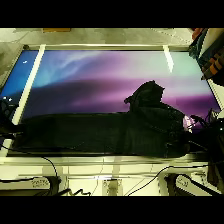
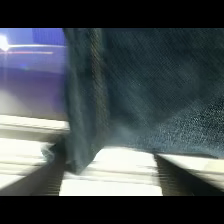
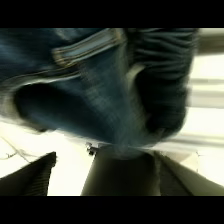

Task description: Fold the clothes and pants, and hang the long-sleeved shirts on hangers.

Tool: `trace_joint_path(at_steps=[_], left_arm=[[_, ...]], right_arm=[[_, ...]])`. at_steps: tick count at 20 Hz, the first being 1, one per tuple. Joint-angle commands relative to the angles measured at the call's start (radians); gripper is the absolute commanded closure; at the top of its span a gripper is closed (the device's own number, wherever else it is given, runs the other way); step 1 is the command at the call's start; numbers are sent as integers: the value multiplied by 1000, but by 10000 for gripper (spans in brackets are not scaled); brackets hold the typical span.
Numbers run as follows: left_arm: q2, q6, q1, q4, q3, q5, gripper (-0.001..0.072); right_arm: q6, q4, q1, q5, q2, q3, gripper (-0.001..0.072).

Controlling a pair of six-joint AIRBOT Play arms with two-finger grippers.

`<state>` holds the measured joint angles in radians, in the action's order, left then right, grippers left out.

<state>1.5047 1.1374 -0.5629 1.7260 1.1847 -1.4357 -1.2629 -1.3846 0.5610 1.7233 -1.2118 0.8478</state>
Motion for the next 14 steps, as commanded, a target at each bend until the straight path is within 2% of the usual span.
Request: trace_joint_path(at_steps=[1, 5, 10, 11, 12, 13, 14], left_arm=[[3, 36, -1, 43, 5, 38, 63], [3, 121, 0, 53, 61, 98, 71], [18, 120, 3, -58, 71, 261, 72], [18, 120, 5, -55, 71, 296, 127], [16, 120, 5, -56, 77, 324, 306], [15, 120, 5, -60, 95, 329, 448], [13, 120, 7, -63, 120, 322, 475]], right_arm=[[-2, 0, -1, -41, 1, -13, 20], [-2, 0, -1, -41, 1, -13, 20], [-16, 1, -1, -100, 1, -13, 26], [-33, 1, -1, -102, 1, -13, 26], [-39, 2, -1, -100, 1, -12, 26], [-54, 0, -1, -95, 1, -6, 28], [-116, 0, -1, -76, 1, 12, 37]])
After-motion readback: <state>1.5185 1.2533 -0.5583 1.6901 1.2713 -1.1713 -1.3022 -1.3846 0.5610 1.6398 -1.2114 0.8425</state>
